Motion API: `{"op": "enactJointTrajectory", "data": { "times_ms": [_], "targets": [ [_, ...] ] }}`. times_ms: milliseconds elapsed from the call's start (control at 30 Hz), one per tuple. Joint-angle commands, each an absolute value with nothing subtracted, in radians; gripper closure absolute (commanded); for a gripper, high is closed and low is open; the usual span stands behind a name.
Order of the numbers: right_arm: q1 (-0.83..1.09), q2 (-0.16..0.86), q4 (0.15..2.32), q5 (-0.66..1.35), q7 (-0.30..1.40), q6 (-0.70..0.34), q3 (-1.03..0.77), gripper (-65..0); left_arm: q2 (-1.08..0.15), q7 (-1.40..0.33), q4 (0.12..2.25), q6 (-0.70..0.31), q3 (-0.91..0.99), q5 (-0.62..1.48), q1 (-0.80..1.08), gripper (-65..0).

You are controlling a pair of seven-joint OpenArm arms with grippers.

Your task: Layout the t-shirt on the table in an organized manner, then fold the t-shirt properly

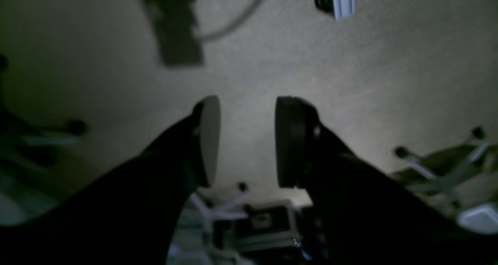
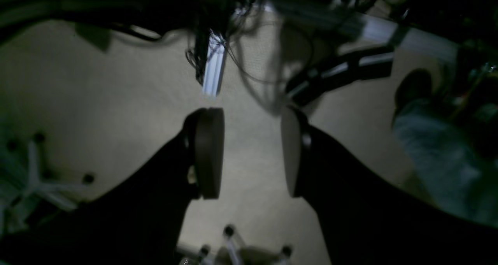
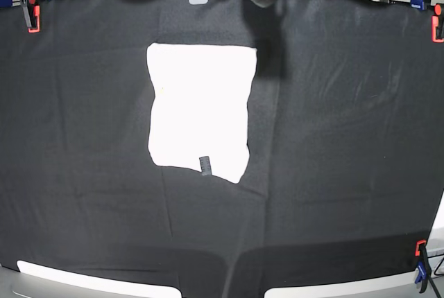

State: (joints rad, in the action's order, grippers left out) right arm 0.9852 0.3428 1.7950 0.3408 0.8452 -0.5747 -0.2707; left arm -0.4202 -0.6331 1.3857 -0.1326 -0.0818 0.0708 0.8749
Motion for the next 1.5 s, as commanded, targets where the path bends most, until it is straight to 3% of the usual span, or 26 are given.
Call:
{"op": "enactJointTrajectory", "data": {
  "times_ms": [0,67,300,633,933,1467],
  "targets": [
    [0.973,0.368,1.739,0.351,0.841,-0.579,-0.244,-23.7,-0.411,-0.606,1.312,-0.133,-0.080,0.072,0.852,-21.6],
    [0.909,0.403,1.586,0.355,0.808,-0.557,-0.169,-23.7,-0.374,-0.558,1.140,-0.136,-0.080,0.072,0.758,-21.6],
    [0.638,0.446,1.077,0.326,0.439,-0.522,0.123,-23.7,-0.253,-0.506,0.752,-0.136,-0.080,0.072,0.459,-21.5],
    [0.343,0.376,0.531,0.253,0.248,-0.400,0.484,-23.7,-0.228,-0.436,0.536,-0.136,-0.080,0.072,0.310,-21.6],
    [0.313,0.346,0.493,0.253,0.245,-0.400,0.605,-23.7,-0.225,-0.417,0.550,-0.136,-0.080,0.072,0.310,-21.6],
    [0.246,0.360,0.502,0.267,0.284,-0.400,0.609,-23.7,-0.195,-0.413,0.550,-0.136,-0.080,0.071,0.311,-21.6]
  ]
}}
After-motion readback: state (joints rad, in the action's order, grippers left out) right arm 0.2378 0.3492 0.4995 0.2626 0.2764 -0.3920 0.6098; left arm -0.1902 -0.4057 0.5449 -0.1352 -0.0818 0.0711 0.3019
